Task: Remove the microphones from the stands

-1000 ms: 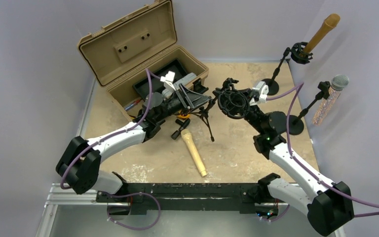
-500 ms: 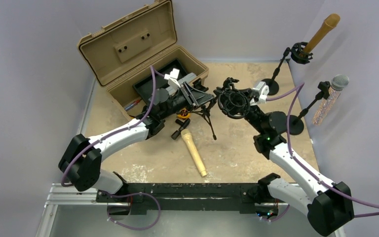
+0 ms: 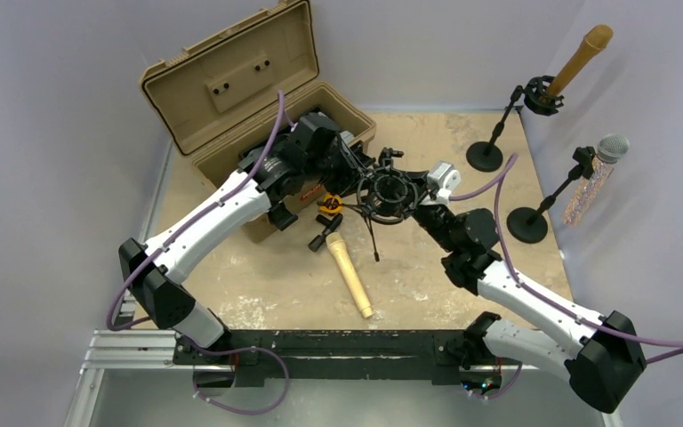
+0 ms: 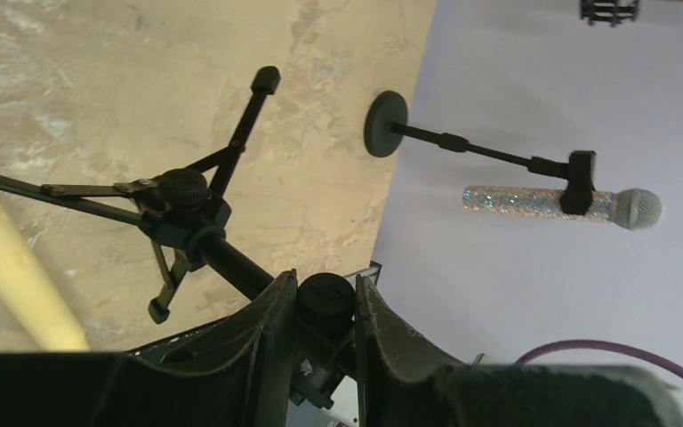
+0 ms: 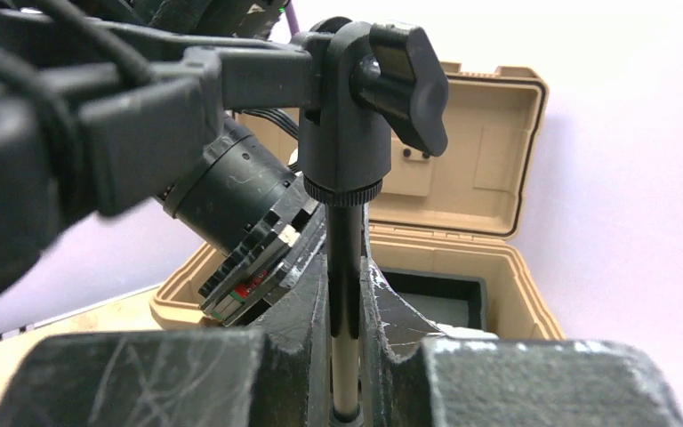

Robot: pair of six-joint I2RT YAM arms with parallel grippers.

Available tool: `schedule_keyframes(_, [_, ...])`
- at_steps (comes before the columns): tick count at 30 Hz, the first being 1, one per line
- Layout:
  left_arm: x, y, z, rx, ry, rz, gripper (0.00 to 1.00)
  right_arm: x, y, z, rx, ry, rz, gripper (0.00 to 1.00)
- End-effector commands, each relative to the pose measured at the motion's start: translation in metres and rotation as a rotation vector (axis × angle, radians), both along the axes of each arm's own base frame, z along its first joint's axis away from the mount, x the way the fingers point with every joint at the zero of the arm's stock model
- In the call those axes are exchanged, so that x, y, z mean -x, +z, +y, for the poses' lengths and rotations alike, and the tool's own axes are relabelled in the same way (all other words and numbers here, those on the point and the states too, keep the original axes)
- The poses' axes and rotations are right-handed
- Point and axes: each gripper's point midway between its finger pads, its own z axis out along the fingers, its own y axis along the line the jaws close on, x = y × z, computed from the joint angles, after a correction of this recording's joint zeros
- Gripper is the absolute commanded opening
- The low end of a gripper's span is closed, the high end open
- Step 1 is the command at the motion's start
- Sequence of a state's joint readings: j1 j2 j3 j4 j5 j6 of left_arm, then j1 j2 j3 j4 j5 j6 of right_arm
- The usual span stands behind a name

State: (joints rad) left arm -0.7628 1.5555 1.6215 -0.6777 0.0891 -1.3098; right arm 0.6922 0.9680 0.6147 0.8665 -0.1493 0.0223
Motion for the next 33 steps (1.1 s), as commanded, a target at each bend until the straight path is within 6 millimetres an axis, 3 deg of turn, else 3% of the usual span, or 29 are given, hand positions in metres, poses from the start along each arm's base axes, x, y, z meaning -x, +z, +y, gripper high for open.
schedule_keyframes(1, [0.02,-0.047,0.02,-0.208,0.033,0.159,0.0,0.026,0.056,-0.004,-0.128,0.041,-0.191,0.0])
schedule_keyframes(4, [0.019,-0.039,0.02,-0.221,0.02,0.121,0.0,0.028,0.053,-0.001,-0.103,0.044,-0.221,0.0])
schedule_keyframes(5, [0.018,-0.035,0.019,-0.208,0.012,0.098,0.04,0.028,0.052,-0.001,-0.104,0.046,-0.219,0.0])
schedule_keyframes(7, [0.01,-0.025,0.023,-0.204,0.03,0.021,0.42,0.027,0.05,-0.001,-0.101,0.044,-0.209,0.0])
schedule_keyframes(8, [0.008,-0.02,0.025,-0.197,0.031,-0.018,0.56,0.027,0.05,-0.001,-0.098,0.044,-0.206,0.0])
schedule_keyframes(10, [0.003,-0.012,0.029,-0.178,0.027,-0.1,0.72,0.031,0.05,-0.003,-0.102,0.049,-0.204,0.0])
schedule_keyframes(12, [-0.001,-0.004,0.034,-0.143,0.011,-0.176,0.8,0.035,0.05,-0.006,-0.108,0.056,-0.209,0.0])
schedule_keyframes(13, [-0.002,-0.002,0.037,-0.114,0.005,-0.211,0.82,0.037,0.05,-0.007,-0.121,0.068,-0.194,0.0])
schedule_keyframes(14, [-0.003,0.015,0.037,-0.039,-0.008,-0.282,0.83,0.038,0.049,-0.007,-0.123,0.072,-0.185,0.0])
schedule_keyframes(16, [-0.001,0.02,0.041,0.059,-0.035,-0.367,0.87,0.039,0.046,-0.007,-0.118,0.078,-0.171,0.0])
schedule_keyframes(21, [0.006,0.051,0.046,0.247,-0.11,-0.541,0.87,0.045,0.045,-0.009,-0.132,0.106,-0.15,0.0])
schedule_keyframes(23, [0.011,0.056,0.045,0.304,-0.128,-0.573,0.88,0.046,0.043,-0.007,-0.127,0.119,-0.144,0.0])
schedule_keyframes(25, [0.013,0.057,0.044,0.355,-0.136,-0.578,0.99,0.047,0.04,-0.006,-0.123,0.13,-0.137,0.0])
schedule_keyframes(28, [0.015,0.056,0.035,0.437,-0.171,-0.541,1.0,0.049,0.038,-0.006,-0.122,0.137,-0.129,0.0])
schedule_keyframes(33, [0.019,0.043,0.016,0.57,-0.214,-0.393,0.75,0.046,0.036,-0.008,-0.126,0.121,-0.112,0.0])
